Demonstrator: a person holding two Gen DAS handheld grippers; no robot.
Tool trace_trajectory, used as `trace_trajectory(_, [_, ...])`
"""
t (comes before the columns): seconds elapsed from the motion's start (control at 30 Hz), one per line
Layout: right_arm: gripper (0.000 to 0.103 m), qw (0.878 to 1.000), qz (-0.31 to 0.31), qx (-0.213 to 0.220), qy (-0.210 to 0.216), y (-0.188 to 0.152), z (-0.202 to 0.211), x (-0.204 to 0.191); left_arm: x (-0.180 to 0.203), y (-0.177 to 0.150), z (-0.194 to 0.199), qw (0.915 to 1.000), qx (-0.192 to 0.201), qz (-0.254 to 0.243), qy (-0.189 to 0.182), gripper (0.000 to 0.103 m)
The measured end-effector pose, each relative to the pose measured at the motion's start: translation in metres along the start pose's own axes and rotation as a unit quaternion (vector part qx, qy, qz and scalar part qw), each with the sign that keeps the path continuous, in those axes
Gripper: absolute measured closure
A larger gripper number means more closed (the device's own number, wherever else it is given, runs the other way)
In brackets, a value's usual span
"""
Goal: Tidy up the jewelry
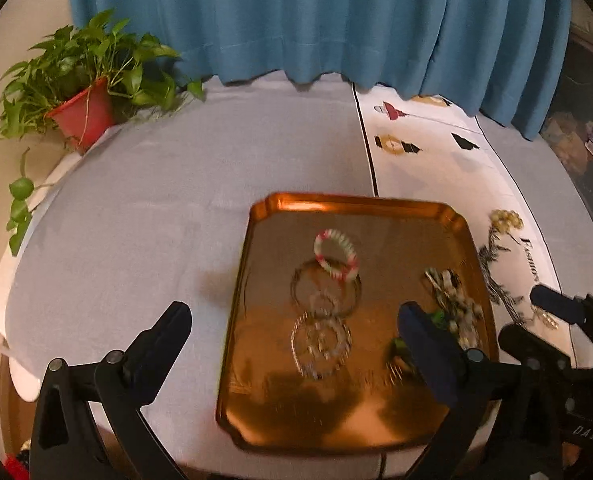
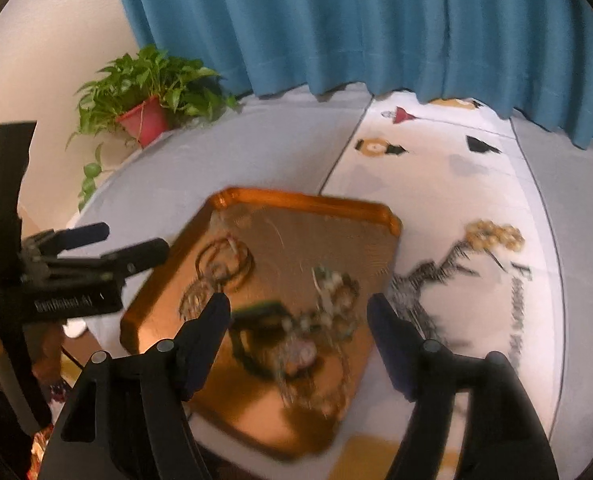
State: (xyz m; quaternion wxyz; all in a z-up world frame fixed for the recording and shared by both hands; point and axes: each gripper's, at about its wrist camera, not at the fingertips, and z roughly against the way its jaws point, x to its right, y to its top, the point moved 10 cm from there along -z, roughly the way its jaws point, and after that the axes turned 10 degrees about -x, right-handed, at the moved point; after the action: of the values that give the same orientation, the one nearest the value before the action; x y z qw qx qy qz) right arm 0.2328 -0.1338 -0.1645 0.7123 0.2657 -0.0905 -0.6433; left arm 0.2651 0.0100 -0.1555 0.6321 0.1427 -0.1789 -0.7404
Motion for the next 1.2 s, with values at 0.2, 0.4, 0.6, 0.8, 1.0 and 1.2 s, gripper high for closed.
trace_trajectory(0.2, [0.031, 1.0, -0.028, -0.012, -0.001, -0.048, 0.028, 0.008, 0.01, -0.033, 0.032, 0.9999, 0.005, -0.006, 0.008, 0.001])
trace_trajectory(0.4, [0.031, 0.997, -0.077, -0.013, 0.006, -0.089, 0.06, 0.026, 0.029, -0.066, 0.053, 0.9998, -0.004, -0.018, 0.007, 0.001])
trace_trajectory(0.6, [0.03, 0.994, -0.095, 0.023, -0.045, -0.107, 0.086, 0.062, 0.045, -0.088, 0.069, 0.9997, -0.007, -0.025, -0.003, 0.001])
trace_trajectory(0.8, [0.029, 0.987, -0.142, 0.007, -0.077, -0.102, 0.056, 0.122, 0.051, -0.077, 0.07, 0.9997, -0.008, -0.024, 0.003, 0.001])
trace_trajectory(1.0, [0.029, 0.986, -0.132, -0.017, -0.101, -0.079, 0.014, 0.164, 0.065, -0.05, 0.057, 0.9993, -0.013, -0.036, 0.006, 0.001])
trace_trajectory(1.2, [0.054, 0.988, -0.042, -0.028, -0.149, -0.071, -0.007, 0.172, 0.106, -0.006, 0.034, 0.9974, -0.021, -0.065, -0.024, 0.001])
